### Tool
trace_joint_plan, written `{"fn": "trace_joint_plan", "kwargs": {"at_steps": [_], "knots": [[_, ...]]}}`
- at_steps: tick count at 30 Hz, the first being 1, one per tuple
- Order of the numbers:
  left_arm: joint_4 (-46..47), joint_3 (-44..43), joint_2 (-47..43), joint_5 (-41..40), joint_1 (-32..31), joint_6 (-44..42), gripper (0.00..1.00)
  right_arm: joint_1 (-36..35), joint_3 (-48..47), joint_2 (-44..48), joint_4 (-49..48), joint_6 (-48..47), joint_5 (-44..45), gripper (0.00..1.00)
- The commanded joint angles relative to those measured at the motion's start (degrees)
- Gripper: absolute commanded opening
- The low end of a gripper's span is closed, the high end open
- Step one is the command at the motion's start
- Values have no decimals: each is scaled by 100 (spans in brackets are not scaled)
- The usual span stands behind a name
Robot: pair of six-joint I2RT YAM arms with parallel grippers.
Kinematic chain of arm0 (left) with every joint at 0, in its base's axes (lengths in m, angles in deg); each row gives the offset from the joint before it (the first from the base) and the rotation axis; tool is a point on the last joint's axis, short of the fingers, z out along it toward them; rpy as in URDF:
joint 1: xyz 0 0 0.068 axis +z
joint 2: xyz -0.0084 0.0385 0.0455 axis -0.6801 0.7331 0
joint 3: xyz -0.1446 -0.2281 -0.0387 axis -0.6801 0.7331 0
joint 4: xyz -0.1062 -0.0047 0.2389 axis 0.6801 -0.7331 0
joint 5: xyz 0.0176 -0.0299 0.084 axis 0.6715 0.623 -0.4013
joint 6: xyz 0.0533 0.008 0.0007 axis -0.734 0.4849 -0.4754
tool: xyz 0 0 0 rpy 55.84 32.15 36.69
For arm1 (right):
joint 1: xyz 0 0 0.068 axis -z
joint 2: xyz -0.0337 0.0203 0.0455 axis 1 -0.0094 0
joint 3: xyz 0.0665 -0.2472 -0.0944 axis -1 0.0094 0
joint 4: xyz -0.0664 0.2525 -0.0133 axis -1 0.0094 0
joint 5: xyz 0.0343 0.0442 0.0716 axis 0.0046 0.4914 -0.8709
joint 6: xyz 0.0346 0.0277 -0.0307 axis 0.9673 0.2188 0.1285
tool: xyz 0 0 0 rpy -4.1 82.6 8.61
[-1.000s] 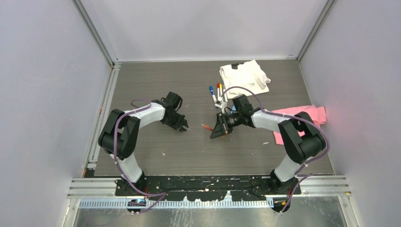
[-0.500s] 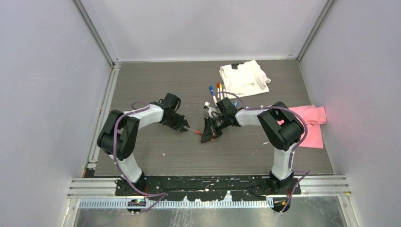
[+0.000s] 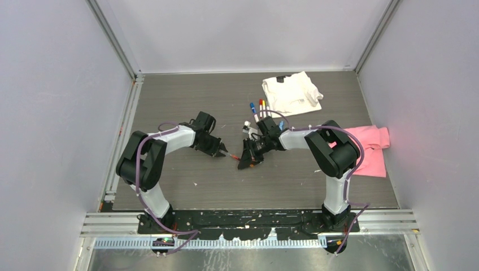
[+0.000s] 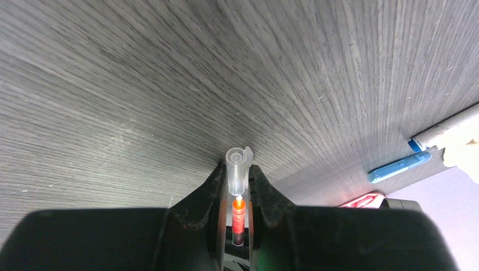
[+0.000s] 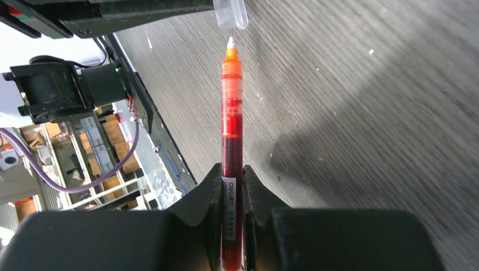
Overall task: Insert the pens into the pen caps
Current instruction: Insert the pen cap onto the pen.
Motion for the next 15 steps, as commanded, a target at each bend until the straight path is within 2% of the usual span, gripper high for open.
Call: {"fn": "trace_joint_plan", "kwargs": {"at_steps": [1, 15], "knots": [[-403, 363, 355, -460, -36, -29, 10, -22, -205, -65, -158, 166, 131, 1], [-309, 447, 305, -350, -36, 15, 10, -60, -312, -207, -227, 332, 82, 1]]}}
